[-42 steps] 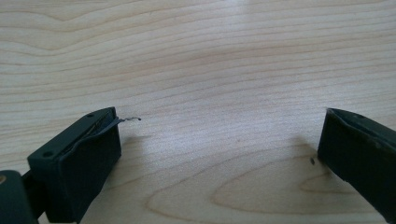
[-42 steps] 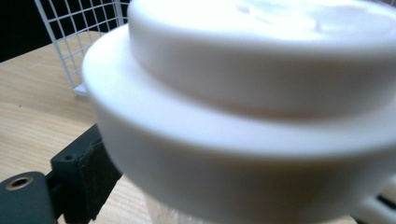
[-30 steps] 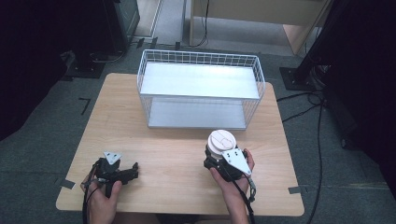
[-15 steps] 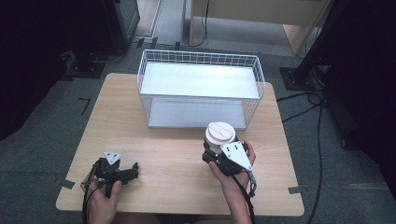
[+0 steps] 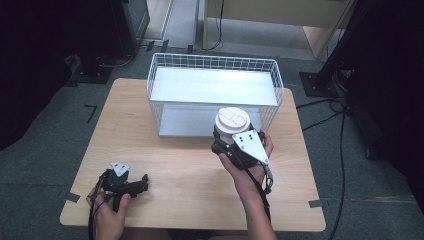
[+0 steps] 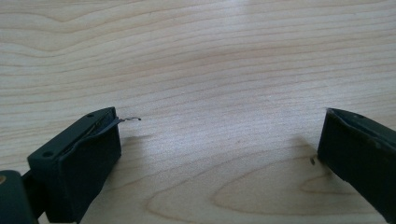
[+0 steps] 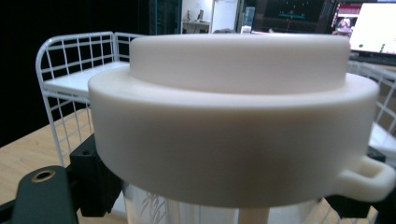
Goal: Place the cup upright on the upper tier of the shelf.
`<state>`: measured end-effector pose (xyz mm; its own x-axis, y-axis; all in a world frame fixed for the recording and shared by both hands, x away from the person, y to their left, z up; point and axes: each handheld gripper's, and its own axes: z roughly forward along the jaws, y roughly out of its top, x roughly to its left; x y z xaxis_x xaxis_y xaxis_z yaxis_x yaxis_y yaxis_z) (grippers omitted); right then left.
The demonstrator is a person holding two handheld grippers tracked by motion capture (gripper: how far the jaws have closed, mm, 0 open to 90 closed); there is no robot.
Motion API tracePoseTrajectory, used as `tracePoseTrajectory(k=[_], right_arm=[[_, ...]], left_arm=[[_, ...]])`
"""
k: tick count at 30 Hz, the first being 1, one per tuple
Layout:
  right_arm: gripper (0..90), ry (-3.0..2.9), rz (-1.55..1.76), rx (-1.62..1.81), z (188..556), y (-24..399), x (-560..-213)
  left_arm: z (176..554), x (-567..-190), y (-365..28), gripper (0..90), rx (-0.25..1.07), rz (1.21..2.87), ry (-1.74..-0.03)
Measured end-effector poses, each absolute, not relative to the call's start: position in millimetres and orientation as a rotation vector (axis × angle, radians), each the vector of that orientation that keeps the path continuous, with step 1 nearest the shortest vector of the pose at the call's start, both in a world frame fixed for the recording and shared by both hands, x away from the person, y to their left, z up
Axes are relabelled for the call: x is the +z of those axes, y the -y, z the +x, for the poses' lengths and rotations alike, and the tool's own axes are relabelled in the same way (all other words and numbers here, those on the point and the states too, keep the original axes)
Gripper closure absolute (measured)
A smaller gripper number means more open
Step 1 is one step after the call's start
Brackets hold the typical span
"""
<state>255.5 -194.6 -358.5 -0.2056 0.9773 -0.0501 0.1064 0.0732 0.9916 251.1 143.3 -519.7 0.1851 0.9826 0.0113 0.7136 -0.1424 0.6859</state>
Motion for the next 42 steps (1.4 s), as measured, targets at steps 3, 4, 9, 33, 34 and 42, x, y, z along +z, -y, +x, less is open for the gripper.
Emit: tracePoseTrajectory(k=[3, 4, 9, 33, 34, 42], right_arm=[[15.2, -1.464, 1.123, 1.261, 262, 190, -348], [15.2, -1.460, 1.122, 1.265, 264, 189, -344], [15.2, -1.445, 1.091, 1.275, 275, 181, -330], [15.2, -1.324, 1.026, 1.330, 347, 156, -277], [15.2, -1.318, 1.030, 1.331, 351, 155, -277], [15.2, -1.338, 1.046, 1.301, 384, 147, -280]], left_arm=[[251, -520, -143, 0.0, 0.642, 1.921, -1.586], [251, -520, -143, 0.0, 0.642, 1.921, -1.586], [251, -520, -143, 0.0, 0.642, 1.921, -1.586], [251, -519, -143, 0.0, 0.640, 1.924, -1.585], [251, -519, -143, 0.0, 0.640, 1.924, -1.585], [251, -520, -143, 0.0, 0.640, 1.922, -1.586]])
